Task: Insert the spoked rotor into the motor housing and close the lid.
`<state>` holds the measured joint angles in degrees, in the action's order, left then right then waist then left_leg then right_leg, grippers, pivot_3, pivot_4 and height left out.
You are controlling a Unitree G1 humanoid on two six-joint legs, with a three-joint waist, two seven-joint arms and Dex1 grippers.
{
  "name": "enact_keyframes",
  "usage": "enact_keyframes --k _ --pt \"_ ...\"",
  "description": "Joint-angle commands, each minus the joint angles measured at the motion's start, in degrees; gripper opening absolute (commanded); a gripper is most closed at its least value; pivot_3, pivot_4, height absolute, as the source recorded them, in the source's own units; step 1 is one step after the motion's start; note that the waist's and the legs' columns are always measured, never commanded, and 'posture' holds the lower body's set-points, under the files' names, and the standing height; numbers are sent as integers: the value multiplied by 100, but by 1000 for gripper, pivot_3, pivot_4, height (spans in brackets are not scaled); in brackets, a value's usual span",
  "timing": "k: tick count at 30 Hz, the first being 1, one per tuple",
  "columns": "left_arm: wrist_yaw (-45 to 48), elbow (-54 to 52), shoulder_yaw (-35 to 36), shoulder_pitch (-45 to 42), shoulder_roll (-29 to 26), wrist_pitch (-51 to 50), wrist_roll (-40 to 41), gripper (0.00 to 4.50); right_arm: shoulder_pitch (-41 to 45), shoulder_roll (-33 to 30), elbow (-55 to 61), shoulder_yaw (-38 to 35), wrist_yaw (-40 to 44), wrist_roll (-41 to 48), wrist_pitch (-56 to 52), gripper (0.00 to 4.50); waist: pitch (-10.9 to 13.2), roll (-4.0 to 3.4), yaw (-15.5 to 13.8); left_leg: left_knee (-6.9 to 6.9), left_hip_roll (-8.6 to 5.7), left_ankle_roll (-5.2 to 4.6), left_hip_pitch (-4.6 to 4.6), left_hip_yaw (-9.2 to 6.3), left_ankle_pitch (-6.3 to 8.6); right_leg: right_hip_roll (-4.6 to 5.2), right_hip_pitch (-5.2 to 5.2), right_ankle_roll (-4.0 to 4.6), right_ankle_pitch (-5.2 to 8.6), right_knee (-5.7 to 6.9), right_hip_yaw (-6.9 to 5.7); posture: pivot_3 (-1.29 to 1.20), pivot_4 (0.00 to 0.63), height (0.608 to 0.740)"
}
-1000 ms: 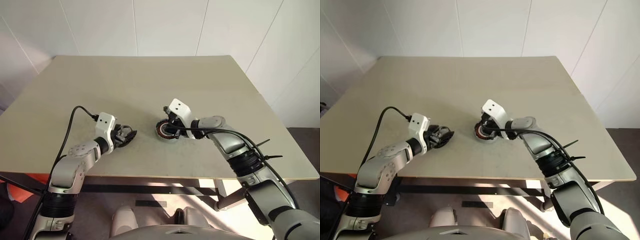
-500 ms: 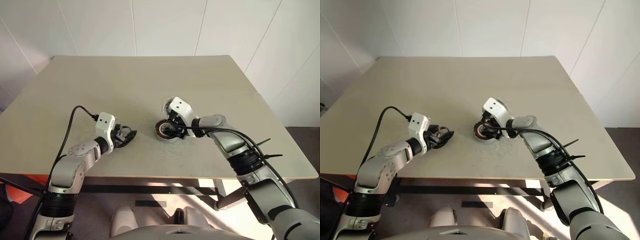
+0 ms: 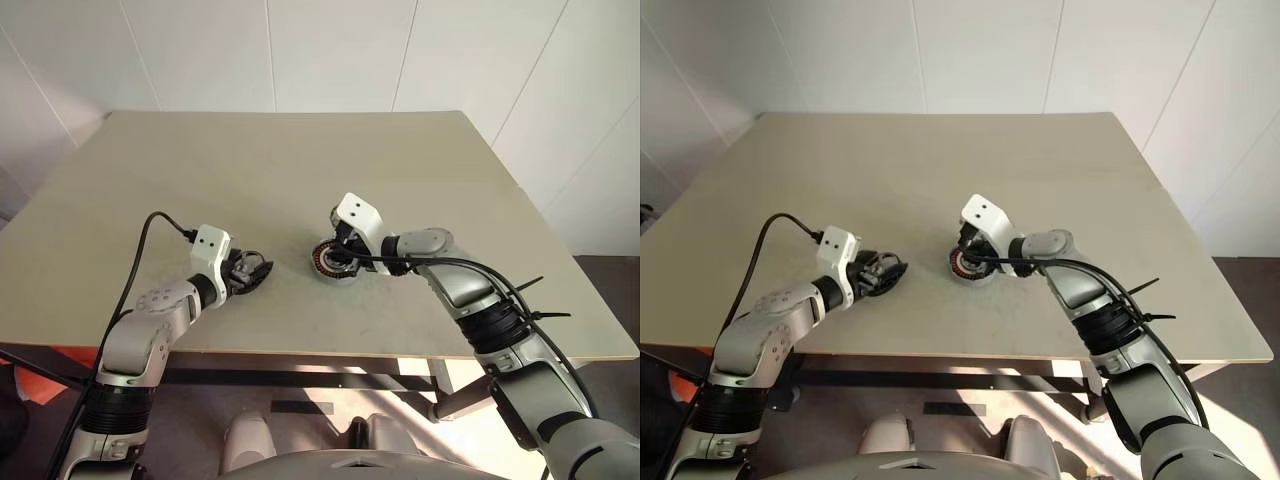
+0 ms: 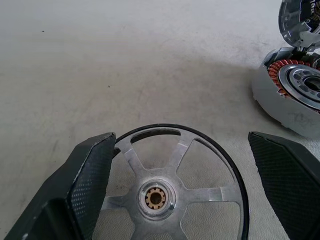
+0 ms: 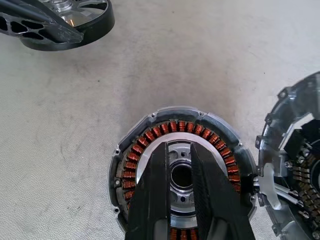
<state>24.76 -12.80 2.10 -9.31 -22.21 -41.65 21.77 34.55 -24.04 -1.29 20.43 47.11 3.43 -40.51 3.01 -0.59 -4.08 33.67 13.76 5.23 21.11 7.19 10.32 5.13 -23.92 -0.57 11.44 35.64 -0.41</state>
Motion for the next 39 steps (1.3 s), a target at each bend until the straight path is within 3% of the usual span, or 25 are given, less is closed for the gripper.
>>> enact_keyframes --k 1,7,11,39 --pt "36 -63 92 -106 -45 127 -9 4500 59 -17 42 -105 -25 21 71 767 0 0 0 0 0 0 0 0 0 0 0 0 0 0 0 0 0 740" --pt "42 -54 96 -97 -48 146 -22 4500 62 -27 -107 -107 -37 -1 121 767 0 0 0 0 0 0 0 0 0 0 0 0 0 0 0 0 0 740" --pt "43 -59 91 -81 -55 157 -35 4500 21 -55 -181 -125 -15 12 171 15 0 0 0 0 0 0 1 0 0 0 0 0 0 0 0 0 0 740" --pt "9 -139 83 -70 -25 108 -19 4500 170 -82 -3 -242 -44 35 189 15 -1 1 0 0 0 0 -1 0 0 0 2 0 0 2 0 0 0 740"
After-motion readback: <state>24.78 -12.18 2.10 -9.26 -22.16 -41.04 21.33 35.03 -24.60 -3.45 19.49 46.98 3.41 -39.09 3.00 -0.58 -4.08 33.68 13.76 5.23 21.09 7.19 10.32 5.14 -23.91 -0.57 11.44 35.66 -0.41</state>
